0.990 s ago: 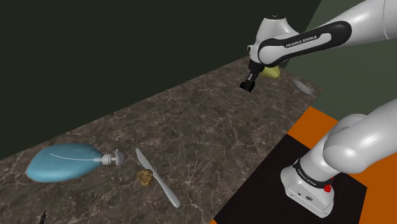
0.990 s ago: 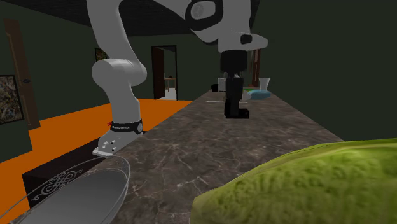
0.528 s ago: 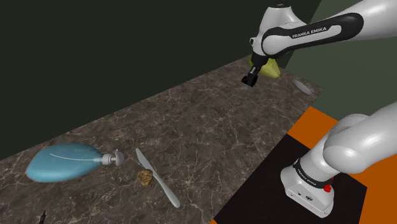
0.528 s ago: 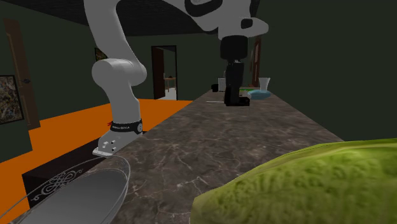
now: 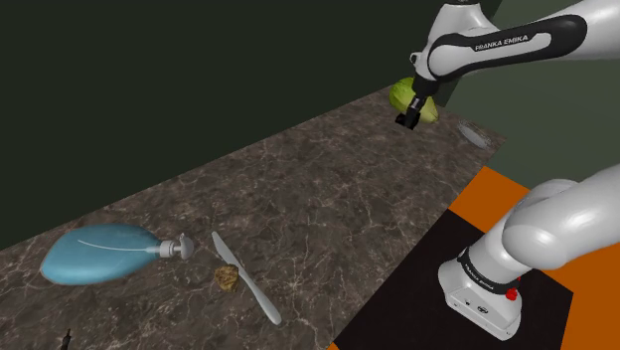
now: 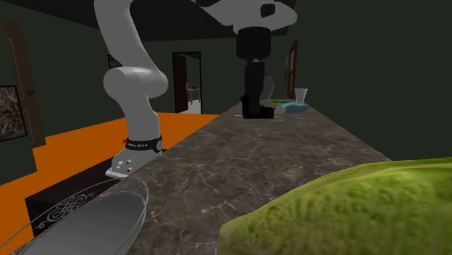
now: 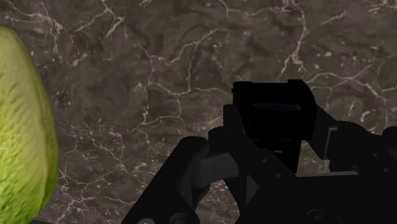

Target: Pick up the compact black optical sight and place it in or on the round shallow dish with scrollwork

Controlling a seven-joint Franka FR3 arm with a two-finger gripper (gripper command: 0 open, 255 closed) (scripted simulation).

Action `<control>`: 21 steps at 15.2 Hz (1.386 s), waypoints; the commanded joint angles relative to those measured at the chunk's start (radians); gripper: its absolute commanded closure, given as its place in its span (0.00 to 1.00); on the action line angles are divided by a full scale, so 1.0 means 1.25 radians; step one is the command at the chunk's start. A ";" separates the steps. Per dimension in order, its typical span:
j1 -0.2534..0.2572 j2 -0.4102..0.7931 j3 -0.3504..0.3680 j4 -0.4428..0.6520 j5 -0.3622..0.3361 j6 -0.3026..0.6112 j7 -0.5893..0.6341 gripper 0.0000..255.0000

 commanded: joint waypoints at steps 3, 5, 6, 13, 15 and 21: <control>-0.035 -0.014 -0.055 -0.010 -0.021 0.008 -0.077 1.00; -0.052 -0.014 -0.085 -0.007 -0.029 0.012 -0.117 1.00; -0.060 -0.012 -0.100 -0.004 -0.032 0.014 -0.138 1.00; -0.105 0.027 -0.210 0.042 -0.036 0.031 -0.292 1.00; -0.114 0.047 -0.244 0.063 -0.029 0.036 -0.340 1.00; -0.130 0.134 -0.348 0.147 0.027 0.050 -0.498 1.00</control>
